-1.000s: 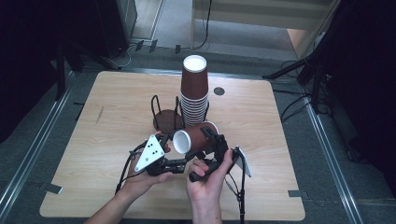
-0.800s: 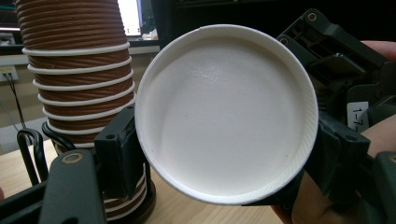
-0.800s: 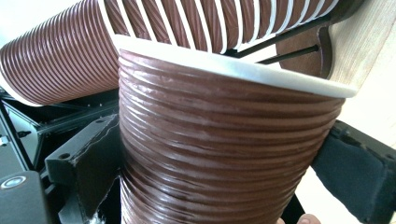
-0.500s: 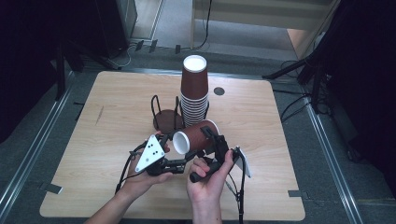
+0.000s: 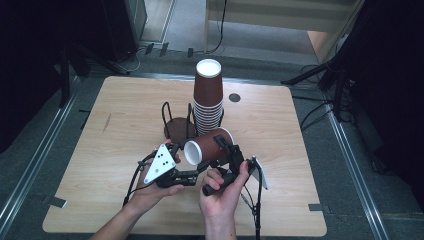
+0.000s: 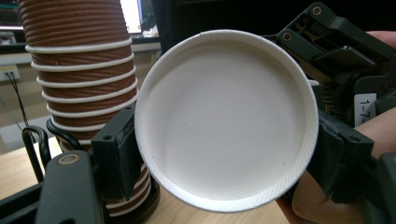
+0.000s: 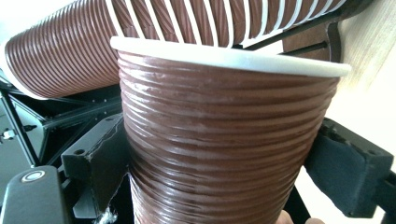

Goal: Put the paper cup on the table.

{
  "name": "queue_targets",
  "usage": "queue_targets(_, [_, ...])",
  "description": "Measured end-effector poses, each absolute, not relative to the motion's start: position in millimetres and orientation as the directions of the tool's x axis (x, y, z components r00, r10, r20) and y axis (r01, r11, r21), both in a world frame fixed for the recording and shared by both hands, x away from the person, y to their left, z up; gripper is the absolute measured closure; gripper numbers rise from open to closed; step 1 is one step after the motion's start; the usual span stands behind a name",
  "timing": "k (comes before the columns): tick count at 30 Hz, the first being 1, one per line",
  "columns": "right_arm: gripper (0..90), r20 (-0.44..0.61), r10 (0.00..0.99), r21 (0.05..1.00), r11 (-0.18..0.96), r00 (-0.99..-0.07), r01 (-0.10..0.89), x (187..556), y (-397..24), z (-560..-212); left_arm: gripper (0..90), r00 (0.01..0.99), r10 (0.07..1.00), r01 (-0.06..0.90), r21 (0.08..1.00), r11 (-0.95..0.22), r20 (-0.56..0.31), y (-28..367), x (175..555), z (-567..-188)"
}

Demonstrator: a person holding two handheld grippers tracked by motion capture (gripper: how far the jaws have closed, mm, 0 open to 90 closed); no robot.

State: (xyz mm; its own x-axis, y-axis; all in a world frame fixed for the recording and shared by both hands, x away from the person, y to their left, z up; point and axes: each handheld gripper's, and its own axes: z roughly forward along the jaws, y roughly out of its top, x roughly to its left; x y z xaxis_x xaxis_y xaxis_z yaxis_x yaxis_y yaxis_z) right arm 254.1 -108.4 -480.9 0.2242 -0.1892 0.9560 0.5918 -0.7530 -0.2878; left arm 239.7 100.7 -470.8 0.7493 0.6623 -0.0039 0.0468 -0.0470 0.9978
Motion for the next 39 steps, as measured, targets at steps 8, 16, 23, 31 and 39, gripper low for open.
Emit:
queue_targets(8, [12.5, 0.962, -0.199, -0.272, -0.765, 0.188, 0.584, 255, -111, -481, 13.8, 0.744, 0.666, 0.107, 0.993, -0.043, -0.052, 108, 242, -470])
queue_targets(16, [12.6, 0.97, -0.204, -0.244, -0.784, 0.134, 0.571, 257, -116, -482, 9.3, 0.749, 0.651, 0.166, 0.986, -0.008, -0.121, 114, 239, -465])
queue_targets(23, [12.8, 0.984, -0.167, -0.174, -0.807, 0.065, 0.564, 259, -118, -482, 1.2, 0.735, 0.66, 0.233, 0.972, -0.029, -0.157, 120, 237, -463])
queue_targets(31, [12.8, 0.999, -0.045, -0.027, -0.834, -0.021, 0.55, 261, -117, -476, 1.2, 0.717, 0.673, 0.263, 0.965, -0.018, -0.183, 127, 238, -462])
queue_targets(39, [12.8, 0.985, 0.081, 0.148, -0.844, -0.149, 0.516, 257, -116, -462, 1.2, 0.702, 0.683, 0.28, 0.96, -0.002, -0.203, 137, 238, -462])
